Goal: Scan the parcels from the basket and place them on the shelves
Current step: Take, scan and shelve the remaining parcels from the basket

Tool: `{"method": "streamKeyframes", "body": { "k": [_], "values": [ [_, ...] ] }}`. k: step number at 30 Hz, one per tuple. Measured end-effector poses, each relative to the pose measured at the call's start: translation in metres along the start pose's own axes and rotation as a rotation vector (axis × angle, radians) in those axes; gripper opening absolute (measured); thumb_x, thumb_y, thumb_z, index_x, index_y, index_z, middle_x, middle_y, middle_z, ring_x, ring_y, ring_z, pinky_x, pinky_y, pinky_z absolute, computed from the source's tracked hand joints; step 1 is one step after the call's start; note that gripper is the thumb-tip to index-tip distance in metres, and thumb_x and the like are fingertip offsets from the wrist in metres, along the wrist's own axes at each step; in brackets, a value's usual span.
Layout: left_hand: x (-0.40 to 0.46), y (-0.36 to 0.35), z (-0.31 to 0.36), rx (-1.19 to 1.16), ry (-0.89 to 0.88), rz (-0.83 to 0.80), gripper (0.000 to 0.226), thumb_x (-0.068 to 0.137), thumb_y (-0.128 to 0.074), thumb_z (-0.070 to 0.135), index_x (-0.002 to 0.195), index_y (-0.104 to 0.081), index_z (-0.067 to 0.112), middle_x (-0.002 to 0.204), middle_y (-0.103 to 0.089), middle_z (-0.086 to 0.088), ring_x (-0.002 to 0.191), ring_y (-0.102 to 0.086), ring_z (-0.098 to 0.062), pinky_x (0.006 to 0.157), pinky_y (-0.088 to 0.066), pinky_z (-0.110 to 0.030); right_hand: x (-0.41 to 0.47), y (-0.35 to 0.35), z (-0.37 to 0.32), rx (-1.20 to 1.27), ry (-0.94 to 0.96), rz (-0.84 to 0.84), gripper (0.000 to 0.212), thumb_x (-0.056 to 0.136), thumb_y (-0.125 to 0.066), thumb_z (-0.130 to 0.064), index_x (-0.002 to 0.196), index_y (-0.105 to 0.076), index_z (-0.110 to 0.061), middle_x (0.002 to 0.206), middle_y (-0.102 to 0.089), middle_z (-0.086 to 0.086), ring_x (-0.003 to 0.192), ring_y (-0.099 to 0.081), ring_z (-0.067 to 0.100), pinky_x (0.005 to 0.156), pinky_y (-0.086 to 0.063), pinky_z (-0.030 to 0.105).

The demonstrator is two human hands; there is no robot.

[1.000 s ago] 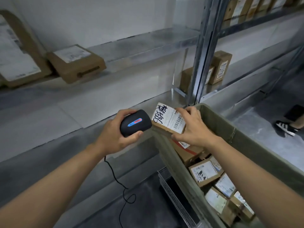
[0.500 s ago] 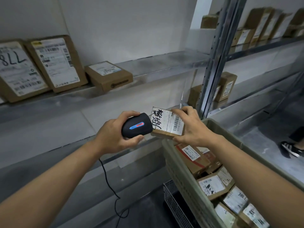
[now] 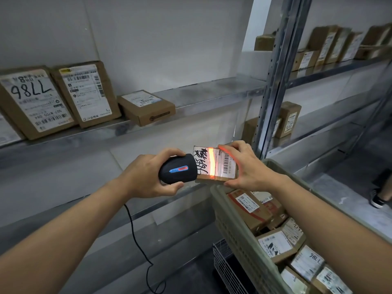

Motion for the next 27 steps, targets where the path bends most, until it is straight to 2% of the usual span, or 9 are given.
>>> {"method": "streamKeyframes", "body": {
  "k": [10, 16, 21, 24, 27],
  "values": [
    [-0.008, 0.009, -0.001, -0.006, -0.003, -0.062, 0.070, 0.072, -0.069, 0.060, 0.133, -0.038, 0.046, 0.100, -0.072, 0.013, 0.075, -0.069, -0.015, 0.069, -0.058, -0.035, -0.004, -0.003, -0.010, 0.024, 0.009, -0.019, 0.107, 0.070, -0.086, -0.043, 0.157, -0.025, -0.030, 0.135, -0.028, -0.011, 0.130, -0.027, 0.010, 0.115, -0.032, 0.032],
    [-0.001, 0.011, 0.006, -0.014, -0.047, -0.098, 0.070, 0.073, -0.068, 0.061, 0.134, -0.037, 0.046, 0.101, -0.073, 0.011, 0.075, -0.069, -0.017, 0.069, -0.057, -0.035, -0.006, -0.007, -0.014, 0.027, -0.016, -0.032, 0.109, 0.071, -0.087, -0.045, 0.158, -0.023, -0.029, 0.137, -0.026, -0.013, 0.132, -0.025, 0.010, 0.118, -0.027, 0.033],
    [0.001, 0.008, 0.009, -0.022, -0.088, -0.147, 0.070, 0.073, -0.067, 0.062, 0.133, -0.034, 0.049, 0.104, -0.073, 0.012, 0.076, -0.069, -0.015, 0.069, -0.057, -0.031, -0.013, -0.007, -0.016, 0.024, -0.035, -0.028, 0.109, 0.071, -0.087, -0.042, 0.158, -0.023, -0.028, 0.137, -0.026, -0.013, 0.128, -0.023, 0.007, 0.115, -0.023, 0.028],
    [0.001, 0.006, 0.008, -0.041, -0.096, -0.155, 0.071, 0.073, -0.068, 0.061, 0.134, -0.033, 0.050, 0.105, -0.073, 0.013, 0.075, -0.068, -0.013, 0.069, -0.057, -0.031, -0.018, -0.008, -0.016, 0.023, -0.035, -0.022, 0.108, 0.071, -0.086, -0.044, 0.158, -0.023, -0.028, 0.139, -0.026, -0.012, 0.130, -0.024, 0.009, 0.114, -0.025, 0.029],
    [0.002, 0.002, 0.008, -0.074, -0.103, -0.131, 0.071, 0.073, -0.069, 0.059, 0.134, -0.035, 0.048, 0.103, -0.073, 0.011, 0.075, -0.069, -0.017, 0.070, -0.057, -0.033, -0.022, -0.009, -0.016, 0.014, -0.039, -0.023, 0.107, 0.072, -0.085, -0.043, 0.158, -0.024, -0.027, 0.138, -0.027, -0.011, 0.129, -0.025, 0.009, 0.113, -0.026, 0.027]
  ]
}}
Point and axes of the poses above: each hand's wrist, its own x-axis towards the middle knuckle, its own y-axis out of the back of the hand, z = x × y, the point moved 2 cm from there along x, towards the middle knuckle
